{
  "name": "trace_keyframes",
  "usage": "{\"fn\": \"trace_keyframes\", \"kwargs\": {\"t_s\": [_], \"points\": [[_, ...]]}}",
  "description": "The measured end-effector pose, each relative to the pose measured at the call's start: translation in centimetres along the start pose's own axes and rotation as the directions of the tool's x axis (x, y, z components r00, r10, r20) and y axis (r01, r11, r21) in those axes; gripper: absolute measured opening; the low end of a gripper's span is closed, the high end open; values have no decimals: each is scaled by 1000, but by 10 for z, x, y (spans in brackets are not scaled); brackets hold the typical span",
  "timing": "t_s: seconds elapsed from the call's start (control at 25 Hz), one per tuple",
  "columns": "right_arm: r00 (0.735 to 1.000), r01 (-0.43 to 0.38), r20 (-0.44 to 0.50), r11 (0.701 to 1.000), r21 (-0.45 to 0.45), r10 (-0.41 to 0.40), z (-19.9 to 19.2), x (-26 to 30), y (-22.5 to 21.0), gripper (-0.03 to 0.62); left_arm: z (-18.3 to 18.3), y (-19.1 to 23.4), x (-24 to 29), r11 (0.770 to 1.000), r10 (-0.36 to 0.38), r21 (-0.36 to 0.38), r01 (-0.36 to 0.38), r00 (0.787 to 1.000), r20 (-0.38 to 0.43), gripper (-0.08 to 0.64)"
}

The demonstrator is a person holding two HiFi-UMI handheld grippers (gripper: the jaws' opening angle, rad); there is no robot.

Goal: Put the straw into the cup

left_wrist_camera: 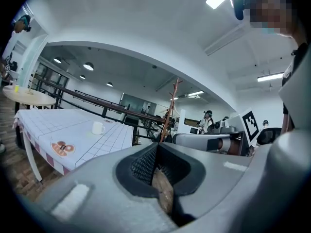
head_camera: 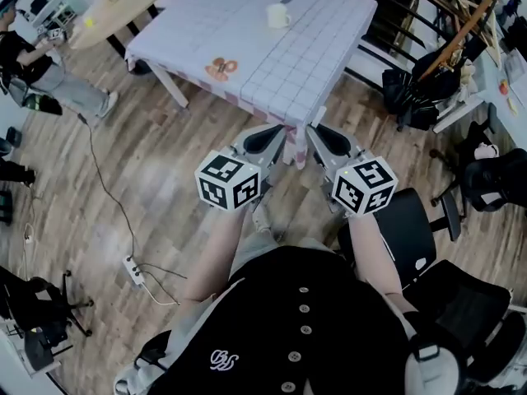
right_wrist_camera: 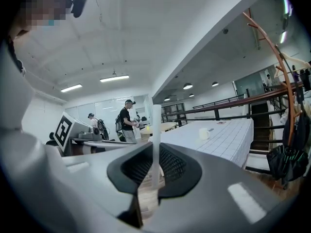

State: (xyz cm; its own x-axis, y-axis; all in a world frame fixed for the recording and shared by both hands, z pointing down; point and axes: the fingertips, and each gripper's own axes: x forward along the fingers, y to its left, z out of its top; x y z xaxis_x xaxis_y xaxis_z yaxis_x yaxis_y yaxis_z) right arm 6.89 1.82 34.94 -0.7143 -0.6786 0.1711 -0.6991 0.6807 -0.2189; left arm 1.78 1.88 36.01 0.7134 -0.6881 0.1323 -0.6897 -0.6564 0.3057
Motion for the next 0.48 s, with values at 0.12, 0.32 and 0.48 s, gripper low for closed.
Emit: {"fn": "trace_keyframes", "kwargs": {"t_s": [0.12, 0.32, 0.48], "points": [[1000, 24, 17, 1000, -4, -24, 15, 35, -7, 40, 21, 34, 4, 1000, -14, 18, 14, 1000, 7, -2], [998, 34, 48, 999, -22, -33, 35, 88, -11, 40, 47, 88, 8, 999, -23, 34, 22, 999, 31, -2], [997, 48, 61, 999, -19, -47, 42, 120, -13, 40, 62, 122, 12, 999, -31, 41, 29, 999, 39, -2]]}}
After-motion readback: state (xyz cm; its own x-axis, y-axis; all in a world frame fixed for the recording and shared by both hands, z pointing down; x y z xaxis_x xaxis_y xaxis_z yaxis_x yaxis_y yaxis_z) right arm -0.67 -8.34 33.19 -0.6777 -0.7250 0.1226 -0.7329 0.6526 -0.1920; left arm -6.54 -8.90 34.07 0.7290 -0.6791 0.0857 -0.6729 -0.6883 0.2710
